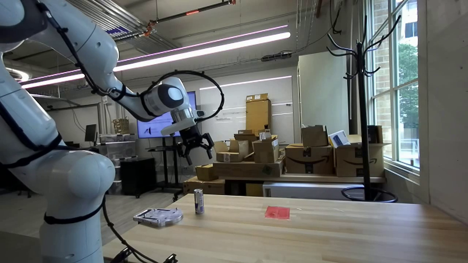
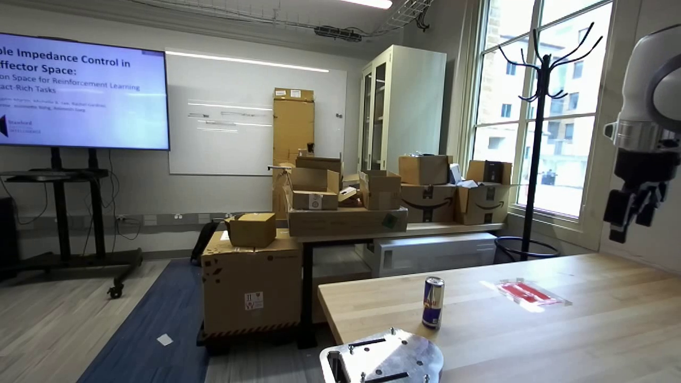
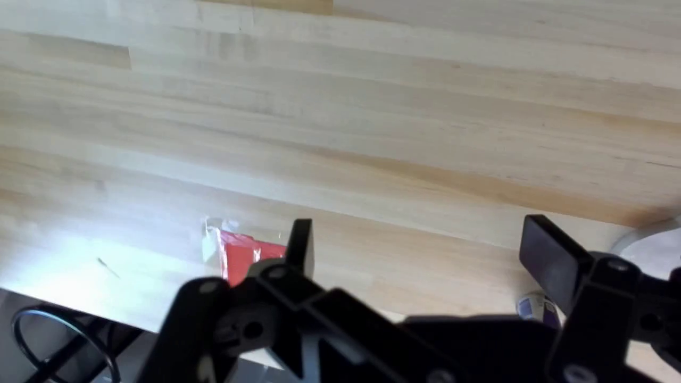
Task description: Put the can on top of the silver object.
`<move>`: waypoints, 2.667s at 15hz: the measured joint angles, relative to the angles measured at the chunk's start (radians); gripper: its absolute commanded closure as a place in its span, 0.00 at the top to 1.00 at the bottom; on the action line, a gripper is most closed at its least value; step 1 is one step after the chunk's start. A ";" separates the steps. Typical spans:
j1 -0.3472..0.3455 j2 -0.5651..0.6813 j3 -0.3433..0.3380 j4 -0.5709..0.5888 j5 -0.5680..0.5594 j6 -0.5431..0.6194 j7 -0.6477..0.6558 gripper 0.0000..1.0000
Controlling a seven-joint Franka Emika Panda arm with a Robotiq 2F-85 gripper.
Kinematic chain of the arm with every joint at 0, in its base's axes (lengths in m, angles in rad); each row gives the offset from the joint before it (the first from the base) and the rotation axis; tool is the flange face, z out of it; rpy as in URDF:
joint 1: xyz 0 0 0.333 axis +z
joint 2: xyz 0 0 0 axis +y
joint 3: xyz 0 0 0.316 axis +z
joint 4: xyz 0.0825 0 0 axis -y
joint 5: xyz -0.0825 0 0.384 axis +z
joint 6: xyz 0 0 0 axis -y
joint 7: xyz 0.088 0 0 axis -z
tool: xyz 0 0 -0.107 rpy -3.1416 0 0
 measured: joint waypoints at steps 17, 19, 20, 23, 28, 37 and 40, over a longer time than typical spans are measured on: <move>0.210 0.540 0.100 0.364 0.063 0.124 -0.153 1.00; 0.210 0.620 0.109 0.429 0.069 0.124 -0.153 1.00; 0.210 0.658 0.111 0.464 0.075 0.123 -0.153 1.00; 0.203 0.765 0.111 0.572 0.105 0.118 -0.156 1.00; 0.190 0.918 0.118 0.749 0.169 0.096 -0.156 1.00; 0.186 1.073 0.156 0.859 0.183 0.086 -0.156 1.00; 0.186 1.111 0.166 0.868 0.183 0.087 -0.156 1.00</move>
